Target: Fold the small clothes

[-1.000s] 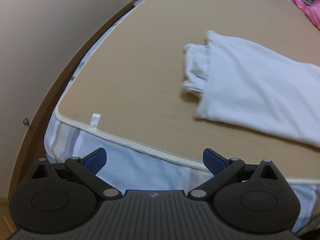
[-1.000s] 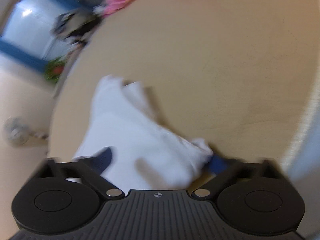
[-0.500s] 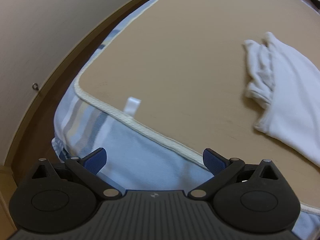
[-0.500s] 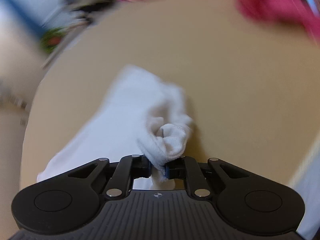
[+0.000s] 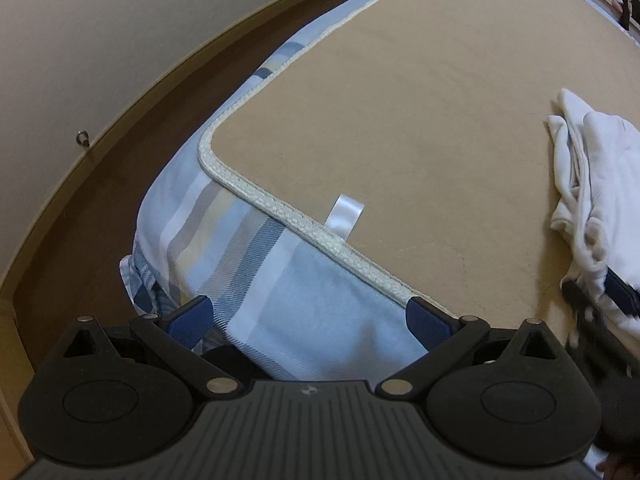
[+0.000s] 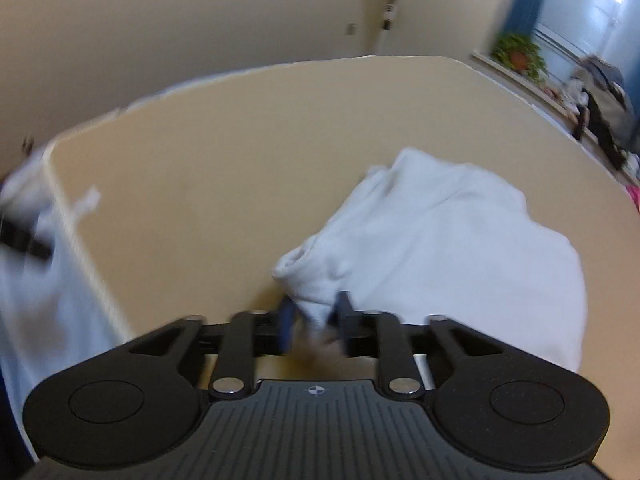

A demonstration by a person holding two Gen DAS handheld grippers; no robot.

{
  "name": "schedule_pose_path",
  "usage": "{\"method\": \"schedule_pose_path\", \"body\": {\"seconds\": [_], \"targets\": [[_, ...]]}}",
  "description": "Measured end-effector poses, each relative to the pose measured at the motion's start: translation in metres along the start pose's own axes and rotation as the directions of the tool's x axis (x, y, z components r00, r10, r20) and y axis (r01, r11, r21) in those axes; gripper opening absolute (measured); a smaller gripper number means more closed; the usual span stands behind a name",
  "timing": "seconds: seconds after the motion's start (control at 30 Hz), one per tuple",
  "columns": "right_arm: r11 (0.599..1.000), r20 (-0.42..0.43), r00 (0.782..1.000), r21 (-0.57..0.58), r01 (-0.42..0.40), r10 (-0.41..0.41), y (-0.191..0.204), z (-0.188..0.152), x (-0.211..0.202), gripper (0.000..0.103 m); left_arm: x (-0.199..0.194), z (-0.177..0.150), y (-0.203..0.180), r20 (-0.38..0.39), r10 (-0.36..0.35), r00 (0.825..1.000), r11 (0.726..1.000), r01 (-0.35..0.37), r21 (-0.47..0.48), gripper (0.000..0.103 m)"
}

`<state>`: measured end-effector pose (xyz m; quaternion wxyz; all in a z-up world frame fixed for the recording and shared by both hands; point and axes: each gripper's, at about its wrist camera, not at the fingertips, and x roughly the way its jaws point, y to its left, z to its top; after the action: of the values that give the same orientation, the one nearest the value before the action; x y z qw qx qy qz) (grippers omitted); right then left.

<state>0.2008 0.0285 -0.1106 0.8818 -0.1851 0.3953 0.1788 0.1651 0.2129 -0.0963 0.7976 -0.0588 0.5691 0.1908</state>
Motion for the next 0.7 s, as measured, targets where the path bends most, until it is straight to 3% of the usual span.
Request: {"method": "schedule_pose_path", "body": {"seconds": [0.07, 0.17, 0.23, 0.33, 0.4, 0.53, 0.57, 0.6, 0.63, 0.7], "targets": [[1.000, 0.013, 1.000, -0.016, -0.024, 0.024, -0.005, -0.007, -0.010, 0.043, 0.001, 0.001, -0.008, 0.003, -0.016, 1.000, 1.000, 0.016, 0.022, 0.102], [0.991, 0.025, 0.998, 0.117, -0.068, 0.066, -0.039, -0.009, -0.038, 0.057, -0.010, 0.007, -0.025, 0.051, -0.084, 0.995, 0.995, 0.081, 0.061, 0.102], [0.974, 0.052, 0.998, 0.224, -0.039, 0.029, -0.067, -0.018, -0.061, 0.059, -0.026, 0.011, -0.041, 0.111, -0.164, 0.980, 0.983, 0.154, 0.101, 0.102], [0.955, 0.036, 0.996, 0.287, 0.067, -0.081, -0.099, -0.037, -0.076, 0.059, -0.045, 0.020, -0.073, 0.166, -0.301, 0.939, 0.942, 0.266, 0.204, 0.102], [0.956, -0.003, 0.992, 0.269, 0.120, -0.124, -0.116, -0.054, -0.075, 0.059, -0.043, 0.027, -0.100, 0.148, -0.338, 0.929, 0.918, 0.291, 0.267, 0.102], [0.977, -0.041, 0.989, 0.155, 0.146, -0.142, -0.106, -0.066, -0.058, 0.059, -0.014, 0.040, -0.141, 0.025, -0.331, 0.943, 0.899, 0.307, 0.313, 0.099], [0.981, -0.040, 0.987, 0.115, 0.157, -0.153, -0.096, -0.072, -0.054, 0.059, -0.006, 0.041, -0.145, -0.004, -0.347, 0.938, 0.894, 0.332, 0.302, 0.069], [0.984, -0.039, 0.986, 0.075, 0.165, -0.162, -0.092, -0.074, -0.051, 0.058, 0.002, 0.041, -0.146, -0.041, -0.362, 0.931, 0.885, 0.358, 0.297, 0.018], [0.983, -0.036, 0.984, 0.033, 0.178, -0.177, -0.086, -0.077, -0.046, 0.047, 0.010, 0.042, -0.147, -0.095, -0.362, 0.927, 0.885, 0.374, 0.277, 0.010], [0.976, -0.047, 0.976, -0.048, 0.212, -0.215, -0.080, -0.080, -0.040, 0.006, 0.011, 0.043, -0.142, -0.098, -0.378, 0.921, 0.892, 0.391, 0.228, 0.009]]}}
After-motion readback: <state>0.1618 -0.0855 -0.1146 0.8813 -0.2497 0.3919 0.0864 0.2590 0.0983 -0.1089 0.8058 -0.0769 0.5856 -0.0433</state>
